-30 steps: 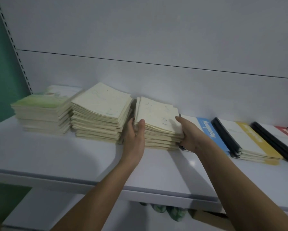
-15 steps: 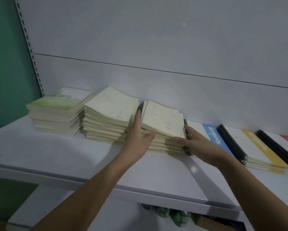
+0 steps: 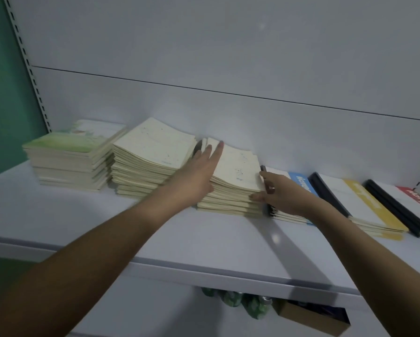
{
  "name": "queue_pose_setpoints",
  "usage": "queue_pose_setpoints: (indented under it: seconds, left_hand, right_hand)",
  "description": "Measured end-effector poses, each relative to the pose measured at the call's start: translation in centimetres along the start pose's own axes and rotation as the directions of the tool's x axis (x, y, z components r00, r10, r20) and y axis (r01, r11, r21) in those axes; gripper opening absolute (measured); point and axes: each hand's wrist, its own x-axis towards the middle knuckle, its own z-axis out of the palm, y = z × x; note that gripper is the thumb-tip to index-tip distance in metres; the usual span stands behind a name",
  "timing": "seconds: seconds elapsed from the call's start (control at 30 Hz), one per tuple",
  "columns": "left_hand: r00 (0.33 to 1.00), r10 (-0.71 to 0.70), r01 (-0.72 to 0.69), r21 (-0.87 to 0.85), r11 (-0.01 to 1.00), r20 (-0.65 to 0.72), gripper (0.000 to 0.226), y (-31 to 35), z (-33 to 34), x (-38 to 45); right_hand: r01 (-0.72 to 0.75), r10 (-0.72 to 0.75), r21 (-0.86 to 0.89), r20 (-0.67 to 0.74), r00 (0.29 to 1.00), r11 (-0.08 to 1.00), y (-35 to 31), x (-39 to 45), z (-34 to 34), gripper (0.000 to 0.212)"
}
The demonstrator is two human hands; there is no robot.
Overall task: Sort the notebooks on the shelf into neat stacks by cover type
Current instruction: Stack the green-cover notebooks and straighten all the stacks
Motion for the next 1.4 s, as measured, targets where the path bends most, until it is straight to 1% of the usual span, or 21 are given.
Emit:
queue_pose_setpoints:
  seconds: [0.07,0.1,0.13,0.2,0.27,0.4,0.5,0.57,0.6,0.67,0.7,0.73,0.77,0.83,0.9,0.93,1.03,1.1,1.17,1.3,1.4]
  left_hand:
    - [0.985,-0.086,0.056,-0.193,0.980,-0.149,0.116,0.0,1.5,-1.2]
    - [0.967,-0.154,0.091,-0.292,0.952,-0.201,0.116,-0.1,2.5,-1.9]
    - [0.947,-0.218,0.116,-0.381,0.917,-0.237,0.112,-0.1,3.6,-2.5]
    - [0.923,-0.295,0.129,-0.522,0.843,-0.247,0.104,0.0,5.9,-3.5]
    - [0.930,-0.298,0.126,-0.570,0.812,-0.218,0.102,-0.2,7.7,-3.9]
    - [0.920,-0.288,0.120,-0.511,0.851,-0.264,0.094,-1.7,8.0,-3.0]
    - [0.912,-0.271,0.097,-0.480,0.872,-0.307,0.083,-2.1,7.9,-2.8]
    - [0.913,-0.272,0.083,-0.516,0.852,-0.303,0.078,-2.3,8.1,-2.9]
    - [0.920,-0.276,0.081,-0.553,0.829,-0.279,0.076,-2.7,8.3,-2.9]
    - [0.942,-0.262,0.090,-0.595,0.799,-0.210,0.065,-3.4,8.7,-2.9]
    - [0.949,-0.256,0.102,-0.594,0.798,-0.182,0.058,-3.6,8.8,-2.9]
    - [0.951,-0.261,0.113,-0.592,0.798,-0.169,0.052,-3.8,8.9,-2.9]
    - [0.948,-0.272,0.124,-0.597,0.793,-0.164,0.049,-3.9,8.9,-2.8]
    - [0.939,-0.301,0.141,-0.607,0.782,-0.169,0.040,-3.9,8.8,-2.6]
    - [0.928,-0.334,0.179,-0.583,0.793,-0.168,0.025,-3.7,8.7,-2.3]
    - [0.923,-0.347,0.199,-0.564,0.801,-0.166,0.018,-3.6,8.7,-2.2]
    - [0.929,-0.325,0.191,-0.525,0.829,-0.176,0.016,-3.6,8.9,-2.3]
    - [0.939,-0.296,0.162,-0.532,0.831,-0.177,0.021,-3.7,9.0,-2.6]
    - [0.943,-0.287,0.161,-0.526,0.835,-0.167,0.020,-3.8,9.0,-2.8]
    - [0.942,-0.277,0.176,-0.427,0.887,-0.187,0.014,-4.1,8.9,-2.5]
    - [0.954,-0.234,0.153,-0.365,0.918,-0.189,0.013,-3.9,8.9,-2.7]
  right_hand:
    - [-0.051,0.049,0.211,0.017,0.999,0.976,0.1,-1.0,0.5,0.064]
    - [-0.074,0.075,0.254,0.004,0.997,0.964,0.2,-1.2,0.8,0.071]
    - [-0.080,0.089,0.240,-0.027,0.996,0.967,0.3,-1.2,1.3,0.079]
    - [-0.054,0.069,0.130,-0.107,0.992,0.990,0.5,-0.8,2.5,0.090]
    - [-0.019,0.026,0.043,-0.159,0.987,0.999,0.5,-0.8,3.3,0.086]
    - [-0.030,0.024,-0.035,-0.165,0.986,0.999,0.1,-0.9,3.4,0.053]
    - [-0.033,0.014,-0.090,-0.202,0.979,0.995,0.2,-1.1,3.9,0.039]
    - [0.009,-0.019,-0.036,-0.276,0.961,0.999,0.5,-1.5,5.0,0.022]
    - [0.045,-0.045,-0.008,-0.317,0.948,0.999,0.4,-1.8,5.7,0.018]
    - [0.059,-0.079,-0.060,-0.420,0.904,0.996,0.1,-2.3,6.9,0.029]
    - [0.060,-0.071,-0.038,-0.443,0.894,0.997,0.0,-2.7,7.5,0.029]
    - [0.069,-0.051,0.025,-0.447,0.893,0.997,-0.4,-3.1,8.1,0.025]
    - [0.068,-0.005,0.128,-0.436,0.900,0.989,-0.7,-3.4,8.8,0.025]
    - [0.035,0.085,0.255,-0.443,0.893,0.966,-1.0,-3.6,9.7,0.035]
    - [-0.008,0.163,0.312,-0.475,0.865,0.950,-0.8,-3.3,10.2,0.049]
    - [-0.027,0.192,0.327,-0.484,0.853,0.945,-0.5,-3.2,10.4,0.051]
    - [-0.073,0.244,0.332,-0.510,0.825,0.941,-0.1,-2.9,10.4,0.040]
    - [-0.113,0.247,0.271,-0.533,0.809,0.956,0.0,-2.6,10.5,0.029]
    - [-0.148,0.252,0.225,-0.560,0.789,0.963,0.0,-2.2,10.6,0.022]
    - [-0.187,0.278,0.210,-0.612,0.741,0.960,-0.2,-1.7,10.7,0.018]
    - [-0.204,0.312,0.241,-0.611,0.728,0.949,-0.3,-1.7,10.6,0.018]
